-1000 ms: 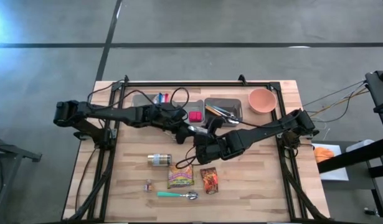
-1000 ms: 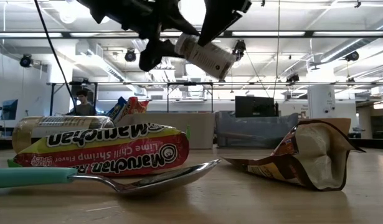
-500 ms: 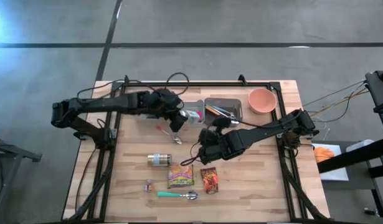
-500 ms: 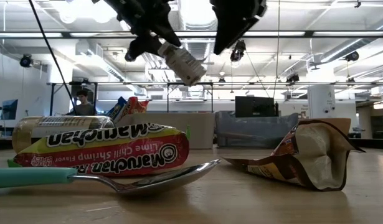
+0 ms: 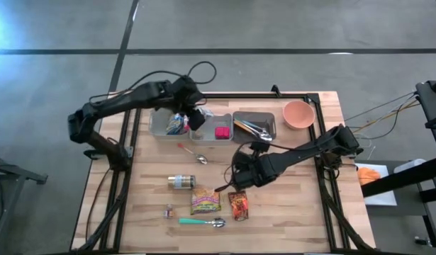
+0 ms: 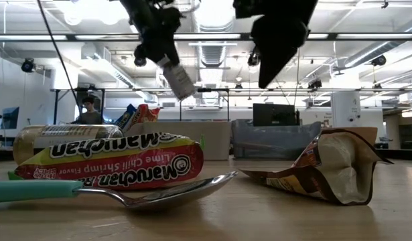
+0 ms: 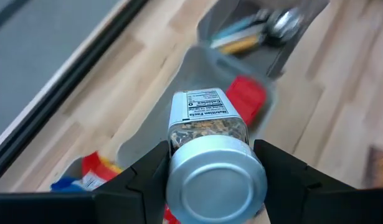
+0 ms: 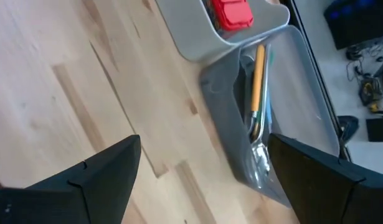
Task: Pick & Place Food Item
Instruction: Put the white seasoning bottle into the right gray bin
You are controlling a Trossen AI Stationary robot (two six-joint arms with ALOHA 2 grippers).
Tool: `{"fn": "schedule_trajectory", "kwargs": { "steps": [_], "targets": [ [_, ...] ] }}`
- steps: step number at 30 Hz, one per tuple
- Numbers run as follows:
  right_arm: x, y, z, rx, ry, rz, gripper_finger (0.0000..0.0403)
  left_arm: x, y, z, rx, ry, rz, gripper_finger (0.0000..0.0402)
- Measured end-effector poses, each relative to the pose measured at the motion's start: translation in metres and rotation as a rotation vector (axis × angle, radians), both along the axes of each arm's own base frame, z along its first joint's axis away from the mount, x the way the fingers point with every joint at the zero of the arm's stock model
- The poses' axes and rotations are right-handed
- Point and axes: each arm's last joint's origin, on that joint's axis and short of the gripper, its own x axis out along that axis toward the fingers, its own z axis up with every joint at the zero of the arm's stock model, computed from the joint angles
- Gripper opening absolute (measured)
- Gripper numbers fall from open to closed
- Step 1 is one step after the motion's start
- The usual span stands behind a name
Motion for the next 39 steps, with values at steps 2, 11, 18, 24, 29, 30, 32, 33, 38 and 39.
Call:
{"fn": "schedule_trajectory", "kwargs": {
  "steps": [2,11,18,24,29,30,32,33,38,39],
  "targets": [
    [0.000,-0.004,-0.003,-0.003,0.016,-0.004,0.0348,0.007,0.008,-0.005,-0.011,0.063,-0.010,0.0191],
    [-0.001,-0.032,-0.017,-0.028,0.104,-0.036,0.0348,0.045,0.038,-0.024,0.009,0.320,-0.082,0.0191],
    [-0.006,-0.046,-0.028,-0.037,0.148,-0.070,0.0348,0.051,0.047,-0.036,0.011,0.401,-0.165,0.0191],
    [-0.009,-0.047,-0.038,-0.022,0.160,-0.077,0.0348,0.051,0.055,-0.055,-0.007,0.449,-0.178,0.0191],
    [-0.009,-0.047,-0.043,-0.008,0.145,-0.077,0.0348,0.054,0.057,-0.061,0.014,0.431,-0.203,0.0191],
    [-0.009,-0.047,-0.044,-0.004,0.146,-0.077,0.0348,0.053,0.057,-0.063,0.010,0.438,-0.207,0.0191],
    [-0.009,-0.046,-0.046,0.011,0.148,-0.075,0.0348,0.053,0.057,-0.065,0.008,0.443,-0.209,0.0191],
    [-0.010,-0.047,-0.046,0.011,0.151,-0.075,0.0348,0.053,0.056,-0.066,0.008,0.446,-0.212,0.0191],
    [-0.011,-0.047,-0.048,0.013,0.157,-0.075,0.0348,0.050,0.055,-0.076,-0.027,0.477,-0.244,0.0191],
    [-0.011,-0.047,-0.048,0.014,0.155,-0.075,0.0348,0.050,0.055,-0.077,-0.038,0.472,-0.249,0.0191]
  ]
}}
